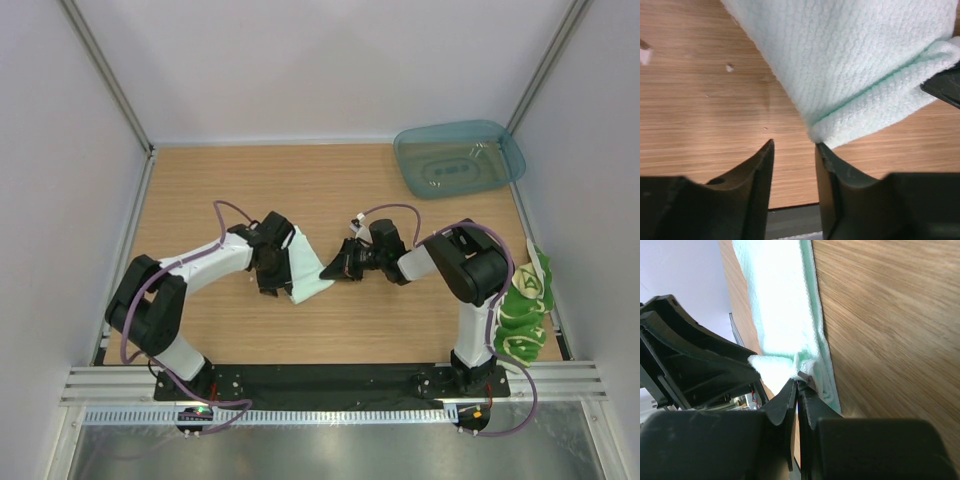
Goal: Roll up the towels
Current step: Roll the towel
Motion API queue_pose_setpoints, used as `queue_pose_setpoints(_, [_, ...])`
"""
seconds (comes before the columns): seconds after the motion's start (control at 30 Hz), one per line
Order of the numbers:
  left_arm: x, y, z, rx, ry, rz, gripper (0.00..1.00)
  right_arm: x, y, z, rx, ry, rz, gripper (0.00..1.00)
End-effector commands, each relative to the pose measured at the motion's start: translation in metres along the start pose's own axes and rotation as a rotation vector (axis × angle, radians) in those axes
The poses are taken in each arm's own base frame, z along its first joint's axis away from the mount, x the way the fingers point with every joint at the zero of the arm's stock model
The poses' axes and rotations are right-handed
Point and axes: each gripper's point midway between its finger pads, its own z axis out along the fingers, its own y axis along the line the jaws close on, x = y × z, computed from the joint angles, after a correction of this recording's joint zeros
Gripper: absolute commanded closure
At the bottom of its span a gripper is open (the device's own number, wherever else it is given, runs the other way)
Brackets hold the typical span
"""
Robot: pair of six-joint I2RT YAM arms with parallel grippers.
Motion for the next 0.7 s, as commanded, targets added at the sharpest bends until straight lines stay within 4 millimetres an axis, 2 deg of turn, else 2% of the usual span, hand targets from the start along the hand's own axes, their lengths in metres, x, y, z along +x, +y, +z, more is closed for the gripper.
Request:
queue_pose_setpoints(0.0, [-0.022,0.0,-0.025,-0.066,-0.147,0.066,0.63,-0.01,-0.009,0.004,0.026,-0.04,-0.037,0.91])
queue_pose_setpoints(0.03, [-0.021,-0.011,-0.036,-0.078,-0.188,0.129,0.65,-0.01,-0.009,0.004,0.027,-0.041,-0.035,0.91])
queue_pose_setpoints(0.07, [-0.026,-0.015,-0.044,-0.103,-0.232,0.175,0.66,-0.01,-0.009,0.005,0.026,-0.04,-0.036,0.91])
queue_pose_setpoints(0.1, [-0.032,-0.005,-0.053,-0.198,-0.285,0.205,0.7,-0.01,-0.009,0.005,0.026,-0.041,-0.038,0.91])
queue_pose_setpoints(0.13, [-0.032,-0.007,-0.057,-0.225,-0.302,0.236,0.72,-0.01,-0.009,0.005,0.026,-0.04,-0.037,0.91])
queue_pose_setpoints(0.17, [-0.033,-0.023,-0.067,-0.218,-0.336,0.287,0.73,-0.01,-0.009,0.005,0.027,-0.04,-0.038,0.91])
queue_pose_setpoints(0.2, [-0.032,-0.025,-0.068,-0.239,-0.343,0.337,0.74,-0.009,-0.01,0.005,0.028,-0.039,-0.041,0.91])
queue_pose_setpoints(0.27, [-0.029,-0.046,-0.074,-0.217,-0.383,0.428,0.72,-0.009,-0.01,0.005,0.028,-0.038,-0.041,0.91])
queue_pose_setpoints(0.37, [-0.017,-0.074,-0.07,-0.141,-0.384,0.553,0.65,-0.009,-0.009,0.006,0.026,-0.037,-0.042,0.91])
queue_pose_setpoints(0.43, [-0.014,-0.083,-0.062,-0.129,-0.376,0.6,0.63,-0.009,-0.01,0.005,0.028,-0.037,-0.037,0.91])
queue_pose_setpoints(0.67, [-0.01,-0.072,-0.026,-0.202,-0.309,0.681,0.58,-0.008,-0.01,0.006,0.027,-0.031,-0.036,0.91])
